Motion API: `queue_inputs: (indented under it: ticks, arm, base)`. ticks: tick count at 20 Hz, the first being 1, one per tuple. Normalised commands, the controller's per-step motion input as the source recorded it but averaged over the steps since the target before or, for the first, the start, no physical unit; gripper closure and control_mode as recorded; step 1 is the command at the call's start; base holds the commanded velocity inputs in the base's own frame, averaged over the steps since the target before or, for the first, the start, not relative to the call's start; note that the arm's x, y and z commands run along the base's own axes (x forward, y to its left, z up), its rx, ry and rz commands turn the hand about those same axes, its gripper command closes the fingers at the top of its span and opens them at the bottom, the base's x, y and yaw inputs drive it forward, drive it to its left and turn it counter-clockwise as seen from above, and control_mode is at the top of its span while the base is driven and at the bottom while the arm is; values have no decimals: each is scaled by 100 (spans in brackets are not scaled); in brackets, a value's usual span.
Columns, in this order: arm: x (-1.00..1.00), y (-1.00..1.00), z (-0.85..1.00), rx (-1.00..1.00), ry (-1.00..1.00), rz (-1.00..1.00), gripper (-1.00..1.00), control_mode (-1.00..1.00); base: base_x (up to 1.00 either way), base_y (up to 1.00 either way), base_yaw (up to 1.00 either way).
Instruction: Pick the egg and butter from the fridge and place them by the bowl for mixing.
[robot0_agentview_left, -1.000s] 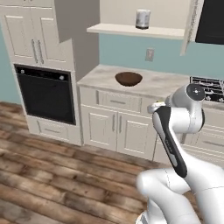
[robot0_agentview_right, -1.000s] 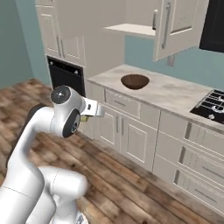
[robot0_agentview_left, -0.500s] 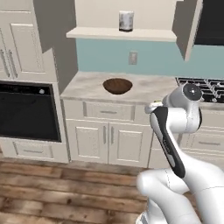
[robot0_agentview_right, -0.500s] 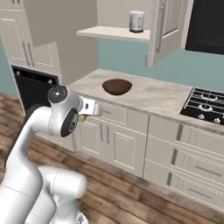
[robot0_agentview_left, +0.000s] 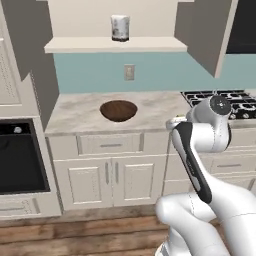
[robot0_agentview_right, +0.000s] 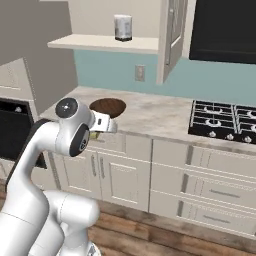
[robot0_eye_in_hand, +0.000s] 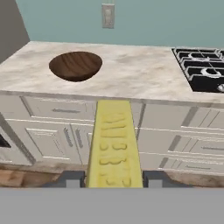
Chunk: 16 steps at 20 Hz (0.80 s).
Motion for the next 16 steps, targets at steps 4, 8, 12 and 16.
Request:
queue_inputs:
  ticks: [4, 8, 12, 16]
  arm:
    - [0, 0, 0, 0, 0, 0, 100, 100]
    - [0, 0, 0, 0, 0, 0, 100, 100]
    - [0, 0, 0, 0, 0, 0, 100, 100]
    - [0, 0, 0, 0, 0, 0, 100, 100]
  base:
    - [67, 41, -38]
    - [43, 62, -28]
    - [40, 62, -24]
    - [52, 42, -11]
